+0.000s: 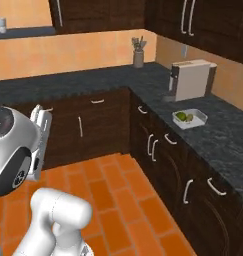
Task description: Take the meat container that has the fish and place it on the second highest rack of the freezer. Then take the vegetable container that has the lime and potato and place it on the highest rack of the freezer.
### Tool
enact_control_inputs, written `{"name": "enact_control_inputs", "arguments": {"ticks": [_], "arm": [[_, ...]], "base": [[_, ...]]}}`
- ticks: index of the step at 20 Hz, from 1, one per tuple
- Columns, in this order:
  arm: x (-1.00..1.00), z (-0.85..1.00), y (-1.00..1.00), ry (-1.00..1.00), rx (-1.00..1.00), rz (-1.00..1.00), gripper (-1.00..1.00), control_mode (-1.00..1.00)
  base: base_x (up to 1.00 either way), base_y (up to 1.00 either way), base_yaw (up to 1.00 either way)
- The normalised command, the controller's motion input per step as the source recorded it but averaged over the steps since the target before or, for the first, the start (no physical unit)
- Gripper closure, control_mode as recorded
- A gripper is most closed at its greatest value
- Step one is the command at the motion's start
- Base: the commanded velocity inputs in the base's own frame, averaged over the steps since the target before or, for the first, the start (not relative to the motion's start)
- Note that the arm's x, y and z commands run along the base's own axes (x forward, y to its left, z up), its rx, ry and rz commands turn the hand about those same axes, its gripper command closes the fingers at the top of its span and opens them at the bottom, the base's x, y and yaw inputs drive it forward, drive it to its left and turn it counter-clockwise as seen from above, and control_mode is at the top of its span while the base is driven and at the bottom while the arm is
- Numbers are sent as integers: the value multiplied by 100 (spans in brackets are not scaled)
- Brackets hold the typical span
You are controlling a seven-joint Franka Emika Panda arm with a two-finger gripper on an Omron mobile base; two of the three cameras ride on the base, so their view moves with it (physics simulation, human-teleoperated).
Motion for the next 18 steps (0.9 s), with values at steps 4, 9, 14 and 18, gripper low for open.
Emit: {"name": "enact_control_inputs", "arguments": {"ticks": [4, 9, 14, 18], "arm": [[0, 0, 0, 0, 0, 0, -100, 100], [0, 0, 0, 0, 0, 0, -100, 100], [0, 0, 0, 0, 0, 0, -100, 100], [0, 0, 0, 0, 0, 0, -100, 100]], "base": [[76, 51, -79], [90, 57, -77], [100, 76, -68], [100, 96, -58]]}}
